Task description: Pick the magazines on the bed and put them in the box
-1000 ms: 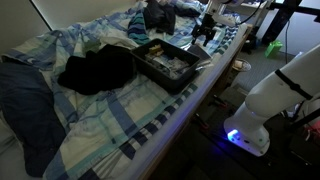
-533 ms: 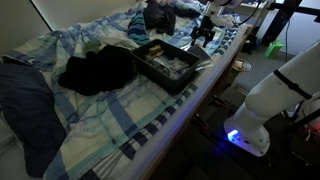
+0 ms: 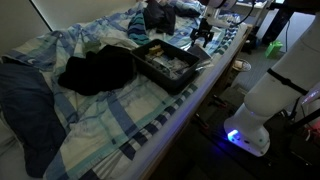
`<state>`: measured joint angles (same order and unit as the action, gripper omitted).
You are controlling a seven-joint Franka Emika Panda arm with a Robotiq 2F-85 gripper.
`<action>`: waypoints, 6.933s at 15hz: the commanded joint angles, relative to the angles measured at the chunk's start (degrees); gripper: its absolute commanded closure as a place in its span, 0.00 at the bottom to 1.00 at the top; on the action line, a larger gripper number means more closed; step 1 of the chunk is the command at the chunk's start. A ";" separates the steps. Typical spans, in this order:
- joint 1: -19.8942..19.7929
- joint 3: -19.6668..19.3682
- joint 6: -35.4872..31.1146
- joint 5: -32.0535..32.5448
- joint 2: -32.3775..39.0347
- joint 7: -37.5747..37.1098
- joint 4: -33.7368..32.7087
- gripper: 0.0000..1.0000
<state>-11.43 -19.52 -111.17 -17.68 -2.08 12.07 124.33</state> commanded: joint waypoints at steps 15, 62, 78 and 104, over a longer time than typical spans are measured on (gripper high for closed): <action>-8.87 0.48 0.96 0.72 7.94 5.55 -5.25 0.00; -12.49 2.88 11.88 -13.99 13.80 27.42 -11.07 0.71; -12.59 3.03 12.20 -14.14 14.64 27.02 -11.09 0.00; -10.54 4.52 12.38 -14.37 12.88 26.31 -8.91 0.00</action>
<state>-21.86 -15.33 -99.50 -31.97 12.45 38.98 114.08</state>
